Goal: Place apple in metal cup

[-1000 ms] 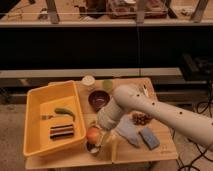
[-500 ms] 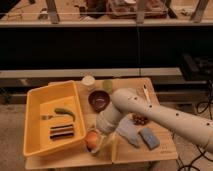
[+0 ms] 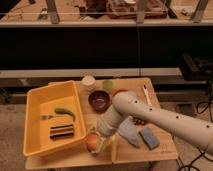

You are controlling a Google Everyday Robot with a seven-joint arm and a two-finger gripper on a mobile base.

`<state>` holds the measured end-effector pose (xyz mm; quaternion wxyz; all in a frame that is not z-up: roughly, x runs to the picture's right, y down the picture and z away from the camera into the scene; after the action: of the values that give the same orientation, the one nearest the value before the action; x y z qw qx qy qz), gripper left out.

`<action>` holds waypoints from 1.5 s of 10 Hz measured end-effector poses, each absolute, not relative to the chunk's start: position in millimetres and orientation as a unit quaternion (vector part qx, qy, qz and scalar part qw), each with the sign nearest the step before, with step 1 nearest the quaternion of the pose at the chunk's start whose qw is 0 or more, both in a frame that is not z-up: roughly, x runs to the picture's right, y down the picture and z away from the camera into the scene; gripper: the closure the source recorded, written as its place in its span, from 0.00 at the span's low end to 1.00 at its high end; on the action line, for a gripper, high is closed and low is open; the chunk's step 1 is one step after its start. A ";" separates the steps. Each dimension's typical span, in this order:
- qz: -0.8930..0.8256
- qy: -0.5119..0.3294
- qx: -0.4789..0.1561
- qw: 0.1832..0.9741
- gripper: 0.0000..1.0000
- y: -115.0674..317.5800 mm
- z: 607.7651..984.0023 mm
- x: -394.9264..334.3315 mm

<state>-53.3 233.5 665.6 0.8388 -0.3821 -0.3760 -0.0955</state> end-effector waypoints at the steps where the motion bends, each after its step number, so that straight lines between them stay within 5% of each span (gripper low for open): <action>1: -0.093 -0.377 -0.383 0.838 0.65 235.6 667.2 -53.7; 3: -0.088 -0.378 -0.385 0.837 0.60 239.5 671.5 -54.7; 7: -0.071 -0.377 -0.389 0.838 0.23 245.3 680.0 -53.5; 15: -0.044 -0.391 -0.374 0.840 0.20 242.3 684.5 -45.6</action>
<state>-45.6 242.3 684.5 0.8398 -0.3744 -0.3908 -0.0442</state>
